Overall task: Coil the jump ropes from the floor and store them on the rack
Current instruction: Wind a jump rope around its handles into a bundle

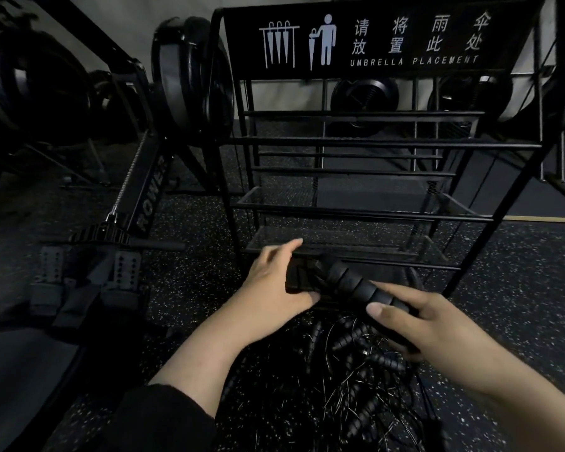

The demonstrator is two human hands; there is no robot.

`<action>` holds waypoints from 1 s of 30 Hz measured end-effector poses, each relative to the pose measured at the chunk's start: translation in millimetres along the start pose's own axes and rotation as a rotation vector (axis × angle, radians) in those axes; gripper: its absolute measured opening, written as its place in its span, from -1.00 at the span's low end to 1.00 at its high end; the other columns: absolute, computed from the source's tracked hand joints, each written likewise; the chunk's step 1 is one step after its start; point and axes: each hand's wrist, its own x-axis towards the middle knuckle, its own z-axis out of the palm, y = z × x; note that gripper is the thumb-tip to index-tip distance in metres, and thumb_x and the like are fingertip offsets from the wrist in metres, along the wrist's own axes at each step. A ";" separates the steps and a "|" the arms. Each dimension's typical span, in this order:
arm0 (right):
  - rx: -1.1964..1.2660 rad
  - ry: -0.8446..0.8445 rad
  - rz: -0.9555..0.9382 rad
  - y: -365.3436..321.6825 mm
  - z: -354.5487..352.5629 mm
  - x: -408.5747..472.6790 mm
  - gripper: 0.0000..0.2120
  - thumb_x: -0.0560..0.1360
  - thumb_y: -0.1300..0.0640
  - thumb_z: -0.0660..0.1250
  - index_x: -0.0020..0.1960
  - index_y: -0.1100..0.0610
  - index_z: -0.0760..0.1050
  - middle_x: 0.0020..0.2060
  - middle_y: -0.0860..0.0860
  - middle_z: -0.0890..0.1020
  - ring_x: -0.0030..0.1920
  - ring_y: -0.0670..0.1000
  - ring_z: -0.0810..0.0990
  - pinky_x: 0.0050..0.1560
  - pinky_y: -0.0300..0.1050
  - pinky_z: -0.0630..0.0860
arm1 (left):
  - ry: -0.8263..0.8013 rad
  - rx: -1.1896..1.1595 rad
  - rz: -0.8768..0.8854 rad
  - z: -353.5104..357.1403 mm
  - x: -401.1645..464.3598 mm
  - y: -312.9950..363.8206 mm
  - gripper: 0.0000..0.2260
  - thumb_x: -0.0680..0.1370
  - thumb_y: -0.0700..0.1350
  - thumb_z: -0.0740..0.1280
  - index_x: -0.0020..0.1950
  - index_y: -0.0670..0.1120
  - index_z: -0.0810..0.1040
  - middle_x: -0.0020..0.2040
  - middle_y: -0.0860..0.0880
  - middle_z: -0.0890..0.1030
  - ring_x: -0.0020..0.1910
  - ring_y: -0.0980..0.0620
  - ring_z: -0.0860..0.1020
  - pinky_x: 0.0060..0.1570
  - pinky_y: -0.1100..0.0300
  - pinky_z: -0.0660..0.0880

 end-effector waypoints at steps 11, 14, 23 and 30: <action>0.708 -0.176 -0.015 7.4 7.2 3.7 -0.40 0.40 -0.23 0.50 0.34 0.03 0.57 -0.13 0.18 0.54 -0.39 -0.02 0.34 -0.47 -0.22 0.27 | 0.251 -0.562 0.104 14.5 -3.2 21.7 -0.80 0.73 -0.07 0.12 -0.01 0.12 0.47 -0.37 0.08 0.41 -0.47 0.12 0.38 -0.41 0.08 0.37; 0.849 -0.242 -0.009 14.7 16.4 8.2 -0.39 0.47 -0.23 0.46 0.42 0.06 0.52 -0.12 0.15 0.52 -0.39 -0.07 0.33 -0.49 -0.27 0.25 | 0.238 -0.463 0.108 23.4 -4.2 26.4 -0.75 0.74 -0.15 0.09 0.03 0.13 0.48 -0.28 -0.02 0.44 -0.27 -0.04 0.47 -0.20 -0.14 0.43; 0.858 -0.039 0.018 14.1 37.2 8.8 -0.60 0.57 -0.11 0.23 0.24 0.09 0.64 -0.15 0.17 0.53 -0.39 -0.03 0.33 -0.45 -0.19 0.18 | 0.101 0.034 0.057 41.5 -7.5 30.9 -0.85 0.70 -0.14 0.09 0.17 -0.07 0.44 0.04 -0.14 0.66 0.06 -0.18 0.61 0.04 -0.07 0.52; 0.225 0.164 -0.021 3.9 41.5 6.2 -0.72 0.49 -0.03 0.41 0.17 -0.29 0.61 -0.01 -0.16 0.74 -0.01 -0.17 0.70 0.07 -0.17 0.56 | -0.009 0.197 0.051 33.6 -8.9 28.4 -0.87 0.65 -0.18 0.17 0.12 -0.08 0.50 -0.11 -0.07 0.57 -0.11 -0.15 0.57 -0.13 0.03 0.50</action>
